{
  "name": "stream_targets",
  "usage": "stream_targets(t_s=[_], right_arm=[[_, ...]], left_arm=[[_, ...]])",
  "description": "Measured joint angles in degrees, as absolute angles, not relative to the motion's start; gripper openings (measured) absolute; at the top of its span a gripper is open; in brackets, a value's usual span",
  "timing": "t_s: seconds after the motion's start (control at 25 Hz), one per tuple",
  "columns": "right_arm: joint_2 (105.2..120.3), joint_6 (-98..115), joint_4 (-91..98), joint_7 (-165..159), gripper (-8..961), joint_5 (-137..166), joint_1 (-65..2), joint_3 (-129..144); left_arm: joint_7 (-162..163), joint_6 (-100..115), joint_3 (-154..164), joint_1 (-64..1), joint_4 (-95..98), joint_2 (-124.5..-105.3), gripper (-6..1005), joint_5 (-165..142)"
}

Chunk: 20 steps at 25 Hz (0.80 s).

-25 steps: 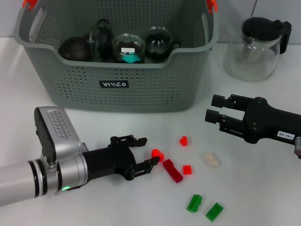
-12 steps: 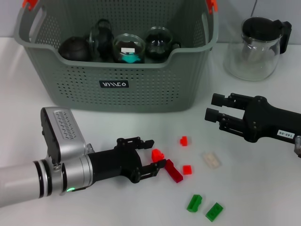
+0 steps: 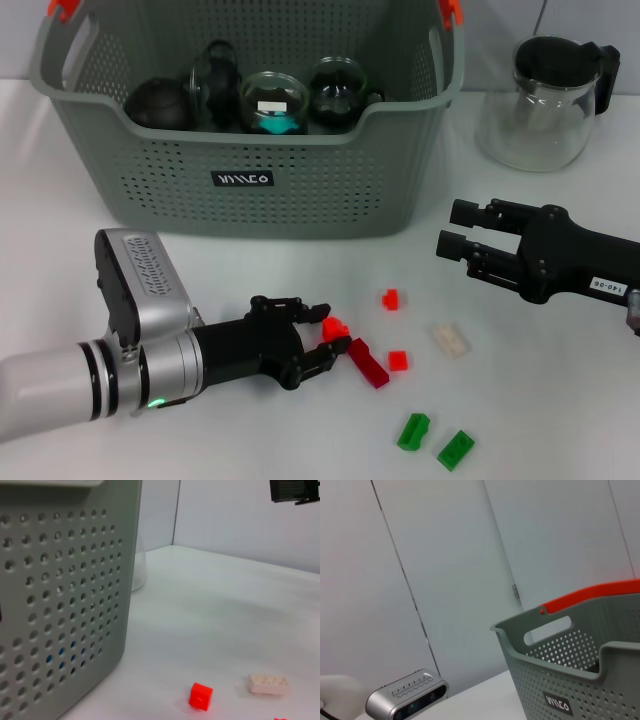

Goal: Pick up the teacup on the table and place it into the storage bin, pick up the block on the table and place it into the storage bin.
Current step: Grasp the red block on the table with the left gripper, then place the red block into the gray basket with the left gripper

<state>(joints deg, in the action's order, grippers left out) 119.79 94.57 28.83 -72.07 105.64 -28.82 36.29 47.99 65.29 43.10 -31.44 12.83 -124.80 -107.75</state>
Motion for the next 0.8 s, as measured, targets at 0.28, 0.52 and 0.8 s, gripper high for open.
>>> stream_targets(t_s=[0.28,0.52,0.8], right_arm=[[119.79,94.64,28.83,-72.07,553,105.64,-28.77,36.29],[119.79,94.66,28.83,-72.11,553,105.64,-28.74,36.29],[119.79,94.67,28.83,-72.13,553,105.64,-28.74,36.30]], left_arm=[[48.13,65.76,43.36,-31.56,12.71,-124.80,435,-107.84],[50.88,72.33,41.66,-30.61,14.49,-124.22,267,-107.87],[66.68,86.48,41.52,-25.29,28.65,-122.71,203,-109.60]])
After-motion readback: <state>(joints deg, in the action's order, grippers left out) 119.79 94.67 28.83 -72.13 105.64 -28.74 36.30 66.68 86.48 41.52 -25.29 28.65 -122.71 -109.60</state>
